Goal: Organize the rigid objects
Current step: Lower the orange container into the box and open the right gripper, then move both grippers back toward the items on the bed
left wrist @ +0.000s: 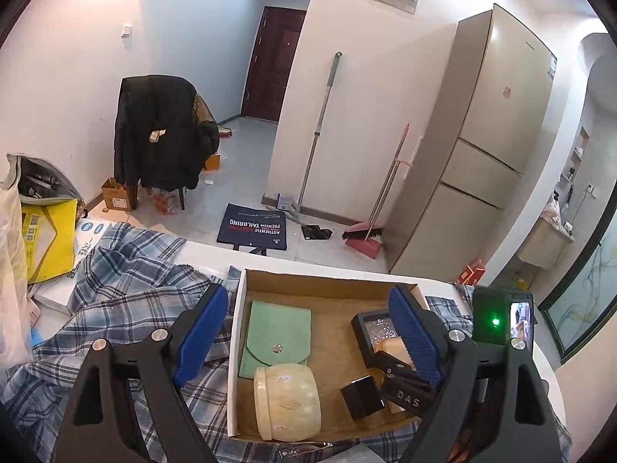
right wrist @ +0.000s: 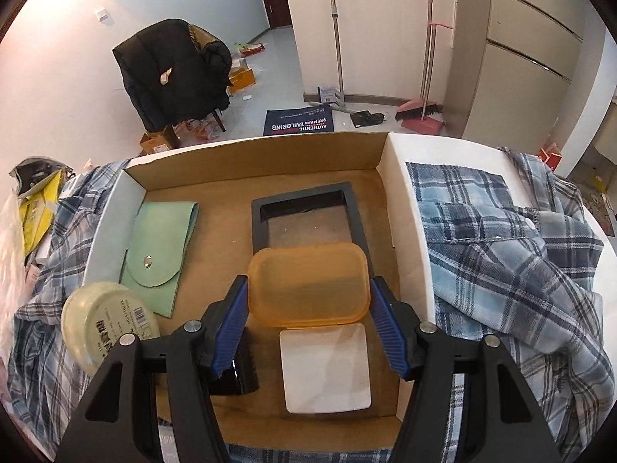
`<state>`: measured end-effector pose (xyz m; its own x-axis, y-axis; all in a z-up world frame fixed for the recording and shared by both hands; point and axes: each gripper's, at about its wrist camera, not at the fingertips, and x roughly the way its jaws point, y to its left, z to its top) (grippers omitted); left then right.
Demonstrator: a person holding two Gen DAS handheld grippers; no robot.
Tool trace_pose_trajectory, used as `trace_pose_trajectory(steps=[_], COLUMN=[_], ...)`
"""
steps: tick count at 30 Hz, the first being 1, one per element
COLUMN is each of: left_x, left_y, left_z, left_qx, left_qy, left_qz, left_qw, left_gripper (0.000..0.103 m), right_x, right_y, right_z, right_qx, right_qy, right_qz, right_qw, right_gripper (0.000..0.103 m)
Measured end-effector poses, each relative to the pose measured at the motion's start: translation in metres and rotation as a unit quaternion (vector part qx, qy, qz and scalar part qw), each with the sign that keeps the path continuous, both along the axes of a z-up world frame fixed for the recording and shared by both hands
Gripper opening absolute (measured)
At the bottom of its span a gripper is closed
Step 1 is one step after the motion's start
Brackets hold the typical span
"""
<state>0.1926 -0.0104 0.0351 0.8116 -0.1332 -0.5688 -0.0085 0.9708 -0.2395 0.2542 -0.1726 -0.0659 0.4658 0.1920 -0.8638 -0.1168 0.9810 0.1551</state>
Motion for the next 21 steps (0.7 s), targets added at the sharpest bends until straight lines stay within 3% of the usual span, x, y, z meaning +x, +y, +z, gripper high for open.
trace_pose_trajectory(steps=[8,15,19,21], left_x=[-0.027,-0.074,-0.111,-0.131], left_y=[-0.010,-0.019,-0.021,-0.023], left_z=[0.032,0.076,0.088,0.088], left_qx=[0.015,0.032,0.077,0.101], left_qy=[-0.043,-0.101,-0.133,-0.155], left_qz=[-0.015,-0.035,-0.047,-0.049], left_qw=[0.9988,0.9938,0.9870,0.9815], left_gripper=[0.087,0.087,0.087,0.092], right_x=[-0.044,-0.092,-0.125,-0.138], right_y=[-0.020,-0.041,-0.045,-0.043], right_z=[0.055,0.114,0.138,0.145], right_qx=[-0.023,-0.005,0.016,0.020], right_qy=[-0.069,-0.127,-0.163,-0.177], right_qz=[0.010,0.005,0.002,-0.001], right_qw=[0.997,0.992,0.986,0.984], right_gripper=[0.064,0.066,0.067,0.070])
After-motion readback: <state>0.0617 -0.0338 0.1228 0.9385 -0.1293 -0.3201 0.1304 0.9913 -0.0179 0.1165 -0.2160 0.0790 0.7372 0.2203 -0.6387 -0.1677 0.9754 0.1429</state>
